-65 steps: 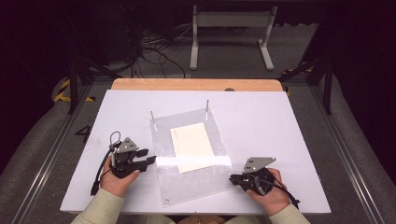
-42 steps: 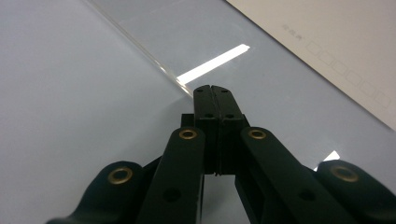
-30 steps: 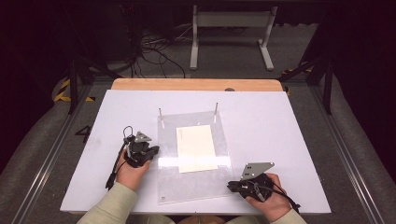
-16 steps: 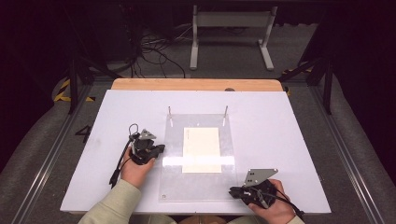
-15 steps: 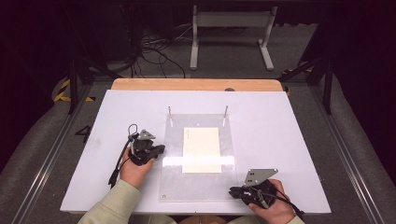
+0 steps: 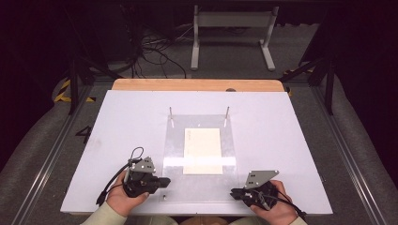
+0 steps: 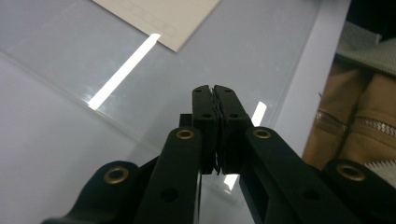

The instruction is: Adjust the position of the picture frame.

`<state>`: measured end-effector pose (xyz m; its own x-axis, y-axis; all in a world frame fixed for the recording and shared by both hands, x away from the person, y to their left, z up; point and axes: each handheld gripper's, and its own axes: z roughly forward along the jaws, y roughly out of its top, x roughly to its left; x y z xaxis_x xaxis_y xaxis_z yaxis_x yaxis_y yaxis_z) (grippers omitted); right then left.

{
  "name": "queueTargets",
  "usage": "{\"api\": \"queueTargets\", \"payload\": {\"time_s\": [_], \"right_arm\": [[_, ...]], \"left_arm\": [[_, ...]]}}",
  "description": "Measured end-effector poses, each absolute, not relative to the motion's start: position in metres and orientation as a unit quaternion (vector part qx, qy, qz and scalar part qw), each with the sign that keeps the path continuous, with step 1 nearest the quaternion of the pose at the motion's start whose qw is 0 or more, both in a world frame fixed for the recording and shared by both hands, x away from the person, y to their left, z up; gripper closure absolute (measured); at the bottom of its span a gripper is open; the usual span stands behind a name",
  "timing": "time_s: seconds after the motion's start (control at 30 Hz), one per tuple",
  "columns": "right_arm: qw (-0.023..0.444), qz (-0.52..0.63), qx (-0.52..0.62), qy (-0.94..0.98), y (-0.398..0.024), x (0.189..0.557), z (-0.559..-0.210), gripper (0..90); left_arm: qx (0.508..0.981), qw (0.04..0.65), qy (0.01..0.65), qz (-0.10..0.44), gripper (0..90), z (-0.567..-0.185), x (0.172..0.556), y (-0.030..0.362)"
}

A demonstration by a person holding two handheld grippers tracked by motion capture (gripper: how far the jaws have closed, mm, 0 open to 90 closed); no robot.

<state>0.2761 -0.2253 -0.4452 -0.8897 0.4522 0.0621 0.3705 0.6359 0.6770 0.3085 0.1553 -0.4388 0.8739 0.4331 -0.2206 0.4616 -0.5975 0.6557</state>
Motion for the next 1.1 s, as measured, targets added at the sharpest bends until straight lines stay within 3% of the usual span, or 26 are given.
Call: {"api": "queueTargets", "payload": {"time_s": [0.13,0.43,0.57,0.67,0.97,1.1], "right_arm": [[0.052,0.361,0.228,0.903,-0.226,0.276,-0.445,82.5],[0.038,0.357,0.232,0.904,-0.233,0.276,-0.444,82.7],[0.031,0.359,0.237,0.902,-0.238,0.275,-0.444,84.5],[0.032,0.365,0.236,0.900,-0.238,0.274,-0.445,80.3],[0.044,0.365,0.222,0.903,-0.234,0.273,-0.445,78.1],[0.047,0.364,0.223,0.903,-0.233,0.273,-0.445,80.4]], "left_arm": [[0.908,0.335,0.248,-0.029,90.0,-0.448,0.309,0.149],[0.916,0.330,0.210,-0.086,90.0,-0.449,0.305,0.142],[0.910,0.345,0.226,-0.047,89.9,-0.442,0.303,0.150],[0.896,0.367,0.248,-0.029,89.6,-0.437,0.304,0.164],[0.916,0.340,0.209,-0.042,75.5,-0.448,0.294,0.159],[0.917,0.339,0.210,-0.034,82.1,-0.448,0.295,0.160]]}}
